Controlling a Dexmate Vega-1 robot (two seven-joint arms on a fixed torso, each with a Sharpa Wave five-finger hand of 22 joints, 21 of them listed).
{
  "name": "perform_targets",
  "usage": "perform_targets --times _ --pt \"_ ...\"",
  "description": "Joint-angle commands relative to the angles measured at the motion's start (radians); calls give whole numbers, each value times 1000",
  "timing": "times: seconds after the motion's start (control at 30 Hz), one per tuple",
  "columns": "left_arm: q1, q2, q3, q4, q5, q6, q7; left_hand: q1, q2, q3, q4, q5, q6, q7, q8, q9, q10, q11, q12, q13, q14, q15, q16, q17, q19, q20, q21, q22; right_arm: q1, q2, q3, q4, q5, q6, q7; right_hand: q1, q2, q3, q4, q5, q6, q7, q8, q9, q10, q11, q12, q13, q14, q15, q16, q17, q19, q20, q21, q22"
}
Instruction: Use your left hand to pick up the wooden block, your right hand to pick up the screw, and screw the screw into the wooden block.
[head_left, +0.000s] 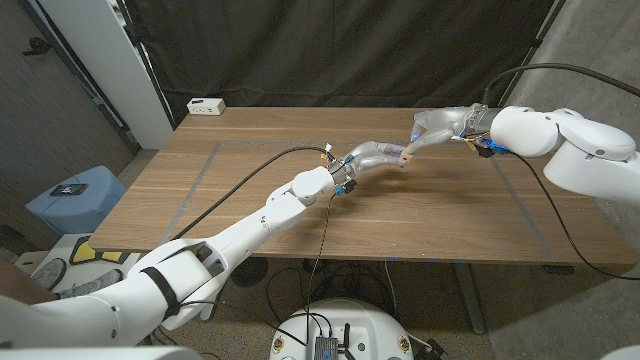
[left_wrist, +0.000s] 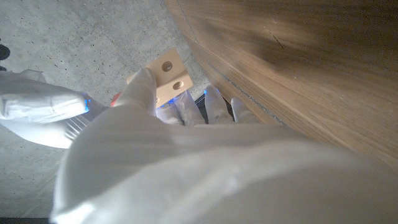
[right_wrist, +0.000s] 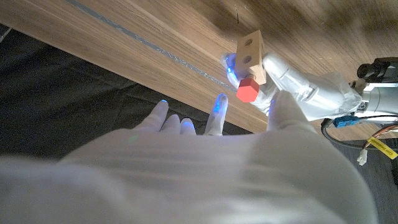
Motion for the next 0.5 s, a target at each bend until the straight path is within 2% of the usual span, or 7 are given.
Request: perform_targets --times 0.03,0.27,0.5 --pt "2 0 1 -3 2 -2 1 -9 5 6 0 4 11 1 9 5 -3 3 2 1 6 -52 -3 2 9 -2 4 2 -33 -15 27 19 32 48 -52 48 9 27 -4 17 16 -23 -1 -8 -4 -4 11 6 -6 -5 3 1 6 -7 6 1" --pt "1 2 1 -6 4 0 0 -11 5 6 1 4 10 3 8 5 -4 1 2 1 5 -51 -2 3 8 -1 4 2 -44 -8 26 29 25 62 -81 108 8 56 -10 21 67 -47 3 -29 12 -14 24 6 6 -14 11 -2 21 -14 10 1" --pt "0 1 1 -5 3 -1 -2 -10 3 6 -1 4 12 2 9 5 -3 1 2 1 6 -53 -2 3 8 -3 4 2 -37 9 15 41 13 72 -90 145 -1 73 -9 21 119 -51 10 -45 32 -19 33 6 18 -25 16 -4 34 -20 13 1"
